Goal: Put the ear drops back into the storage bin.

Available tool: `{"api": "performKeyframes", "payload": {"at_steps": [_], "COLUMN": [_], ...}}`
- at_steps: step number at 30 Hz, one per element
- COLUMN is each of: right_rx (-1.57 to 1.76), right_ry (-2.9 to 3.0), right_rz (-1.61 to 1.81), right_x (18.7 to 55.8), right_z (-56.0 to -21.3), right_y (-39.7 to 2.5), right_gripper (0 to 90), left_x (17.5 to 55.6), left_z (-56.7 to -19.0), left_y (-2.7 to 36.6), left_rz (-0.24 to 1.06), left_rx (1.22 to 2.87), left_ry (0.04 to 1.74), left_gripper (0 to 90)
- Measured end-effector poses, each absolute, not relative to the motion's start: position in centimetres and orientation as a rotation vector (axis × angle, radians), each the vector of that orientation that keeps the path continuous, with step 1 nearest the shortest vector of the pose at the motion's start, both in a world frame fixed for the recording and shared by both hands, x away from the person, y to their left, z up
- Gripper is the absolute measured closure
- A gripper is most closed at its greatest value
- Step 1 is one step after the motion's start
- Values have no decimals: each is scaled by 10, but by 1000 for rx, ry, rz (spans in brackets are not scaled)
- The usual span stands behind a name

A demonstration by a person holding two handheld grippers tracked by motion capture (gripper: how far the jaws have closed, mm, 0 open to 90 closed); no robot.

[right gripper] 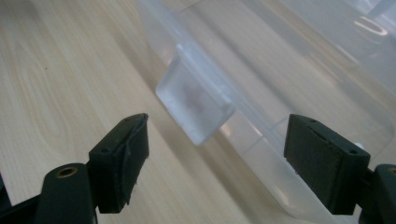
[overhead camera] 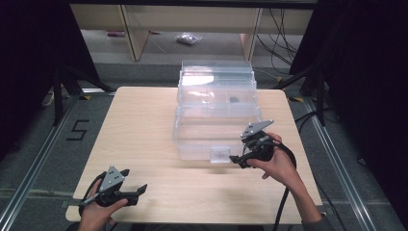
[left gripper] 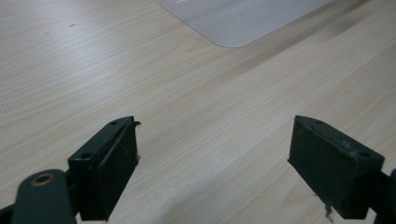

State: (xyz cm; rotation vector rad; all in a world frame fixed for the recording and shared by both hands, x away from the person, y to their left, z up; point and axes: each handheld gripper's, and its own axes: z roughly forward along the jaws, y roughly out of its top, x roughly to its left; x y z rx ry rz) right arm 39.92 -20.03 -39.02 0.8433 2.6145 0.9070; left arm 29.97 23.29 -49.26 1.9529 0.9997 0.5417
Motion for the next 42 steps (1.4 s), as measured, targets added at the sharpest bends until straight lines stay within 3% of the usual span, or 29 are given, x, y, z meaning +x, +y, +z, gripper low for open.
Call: {"api": "performKeyframes", "payload": {"at_steps": [42], "right_rx": [877], "right_ry": [2593], "right_rz": [983], "right_x": [366], "right_z": [-445], "right_y": [-214], "right_gripper": [216], "left_x": [300], "left_z": [-493], "left_y": [233], "left_rz": [540], "left_rx": [1953], "left_ry": [1000], "left_gripper": [151]}}
